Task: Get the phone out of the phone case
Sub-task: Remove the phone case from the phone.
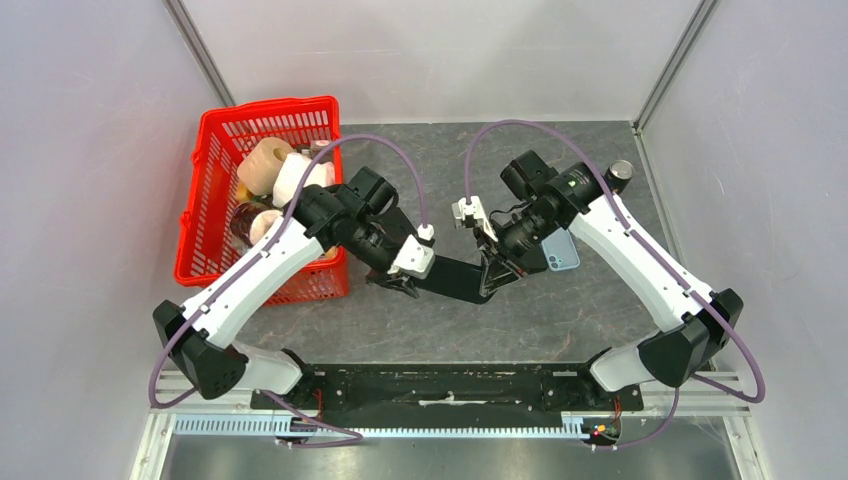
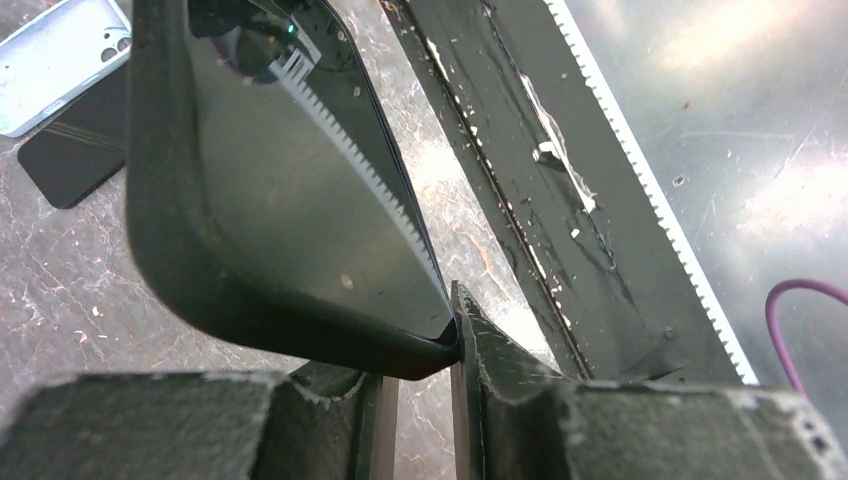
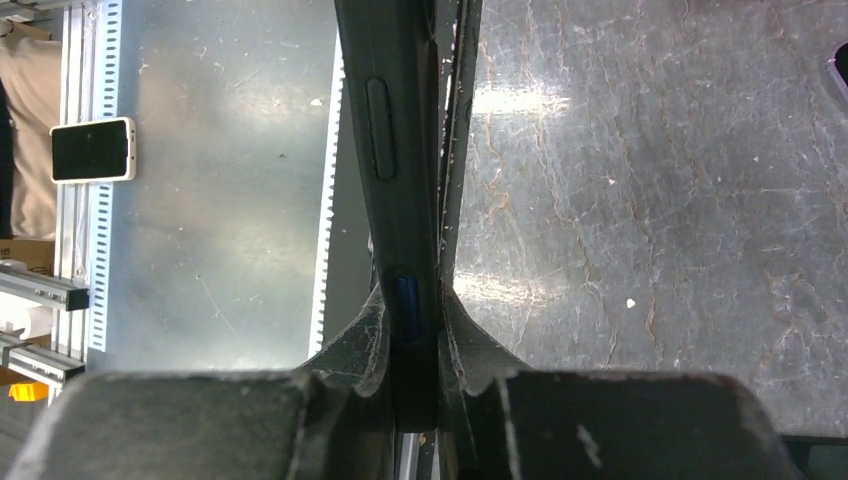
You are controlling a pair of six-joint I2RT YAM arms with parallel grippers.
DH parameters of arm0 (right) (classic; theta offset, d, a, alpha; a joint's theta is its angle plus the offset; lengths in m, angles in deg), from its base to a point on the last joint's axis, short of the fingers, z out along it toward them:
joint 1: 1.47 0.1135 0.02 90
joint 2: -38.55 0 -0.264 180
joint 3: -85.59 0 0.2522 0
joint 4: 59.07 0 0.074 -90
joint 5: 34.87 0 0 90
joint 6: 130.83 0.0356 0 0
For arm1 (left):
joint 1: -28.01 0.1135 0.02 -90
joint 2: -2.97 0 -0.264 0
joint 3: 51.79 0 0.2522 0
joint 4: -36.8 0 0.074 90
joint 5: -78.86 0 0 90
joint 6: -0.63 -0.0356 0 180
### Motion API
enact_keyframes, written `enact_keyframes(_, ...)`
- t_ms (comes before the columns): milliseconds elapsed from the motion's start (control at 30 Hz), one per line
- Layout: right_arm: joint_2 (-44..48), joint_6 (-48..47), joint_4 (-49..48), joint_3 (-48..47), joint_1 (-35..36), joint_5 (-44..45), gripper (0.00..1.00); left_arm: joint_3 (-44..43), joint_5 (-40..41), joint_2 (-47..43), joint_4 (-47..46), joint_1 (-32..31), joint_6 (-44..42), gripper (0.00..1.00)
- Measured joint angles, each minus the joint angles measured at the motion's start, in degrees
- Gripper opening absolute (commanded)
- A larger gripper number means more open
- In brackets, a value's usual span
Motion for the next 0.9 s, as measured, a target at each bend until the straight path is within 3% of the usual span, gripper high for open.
enact_keyframes(467,-0.1,0.1,2.8,0.0,0.9,0.4,0.00,-7.3,7.1,5.0,9.1,-3.4,-7.3,0.02)
enact_keyframes(900,-0.1,2.1,4.4,0.1,0.9,0.7,0.00,-8.0,10.6,5.7,8.3,-4.5,-6.2,0.02)
